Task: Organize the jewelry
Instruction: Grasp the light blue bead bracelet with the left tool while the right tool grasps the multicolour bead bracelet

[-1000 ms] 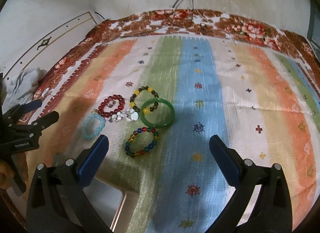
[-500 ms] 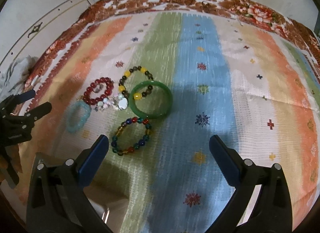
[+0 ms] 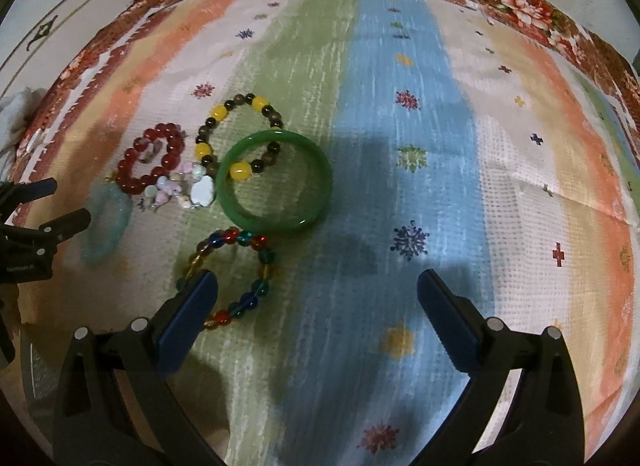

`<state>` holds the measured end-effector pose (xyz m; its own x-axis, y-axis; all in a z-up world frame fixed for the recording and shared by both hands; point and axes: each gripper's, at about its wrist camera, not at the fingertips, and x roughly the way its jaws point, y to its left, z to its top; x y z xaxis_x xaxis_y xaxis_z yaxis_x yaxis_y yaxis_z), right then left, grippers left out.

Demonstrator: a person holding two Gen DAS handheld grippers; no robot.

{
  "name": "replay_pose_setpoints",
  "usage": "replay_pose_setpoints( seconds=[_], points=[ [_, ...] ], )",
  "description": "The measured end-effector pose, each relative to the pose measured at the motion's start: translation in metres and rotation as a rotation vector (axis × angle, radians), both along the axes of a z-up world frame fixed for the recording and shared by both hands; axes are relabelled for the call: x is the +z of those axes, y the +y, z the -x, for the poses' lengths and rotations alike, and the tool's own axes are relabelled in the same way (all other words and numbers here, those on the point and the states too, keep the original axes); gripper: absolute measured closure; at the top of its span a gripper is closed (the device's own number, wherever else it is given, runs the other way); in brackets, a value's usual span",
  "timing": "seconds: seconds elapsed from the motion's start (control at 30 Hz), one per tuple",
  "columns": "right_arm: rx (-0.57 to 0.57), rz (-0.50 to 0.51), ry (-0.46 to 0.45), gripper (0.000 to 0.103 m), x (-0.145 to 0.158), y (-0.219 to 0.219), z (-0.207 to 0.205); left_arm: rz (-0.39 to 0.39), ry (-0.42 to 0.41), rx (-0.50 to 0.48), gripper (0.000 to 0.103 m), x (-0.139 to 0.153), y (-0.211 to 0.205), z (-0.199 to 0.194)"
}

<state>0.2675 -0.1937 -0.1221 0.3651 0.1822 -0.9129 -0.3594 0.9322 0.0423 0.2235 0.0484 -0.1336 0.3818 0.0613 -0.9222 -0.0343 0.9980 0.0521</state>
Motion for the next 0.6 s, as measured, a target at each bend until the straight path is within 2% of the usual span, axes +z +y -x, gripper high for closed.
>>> replay_pose_setpoints(
  seconds=[0.13, 0.27, 0.4, 0.47, 0.53, 0.6],
  points=[
    [0.005, 0.016, 0.030, 0.018, -0.011, 0.003, -0.005, 0.017, 0.029, -0.010, 0.012, -0.008, 0.001, -0.006],
    [0.016, 0.039, 0.024, 0.017, -0.015, 0.007, -0.005, 0.013, 0.032, -0.034, 0.019, -0.008, -0.003, -0.007],
    [0.026, 0.034, 0.028, 0.021, -0.015, 0.007, -0.004, -0.005, 0.029, -0.083, 0.036, -0.006, -0.012, -0.006],
    [0.039, 0.035, 0.026, 0.032, -0.014, 0.009, -0.002, -0.017, 0.031, -0.109, 0.043, -0.005, -0.017, -0.006],
    [0.056, 0.031, 0.027, 0.038, -0.013, 0.012, 0.000, -0.019, 0.035, -0.135, 0.053, -0.004, -0.022, -0.006],
    [0.066, 0.024, 0.028, 0.042, -0.014, 0.013, 0.001, -0.026, 0.037, -0.156, 0.059, -0.004, -0.026, -0.006]
  ],
)
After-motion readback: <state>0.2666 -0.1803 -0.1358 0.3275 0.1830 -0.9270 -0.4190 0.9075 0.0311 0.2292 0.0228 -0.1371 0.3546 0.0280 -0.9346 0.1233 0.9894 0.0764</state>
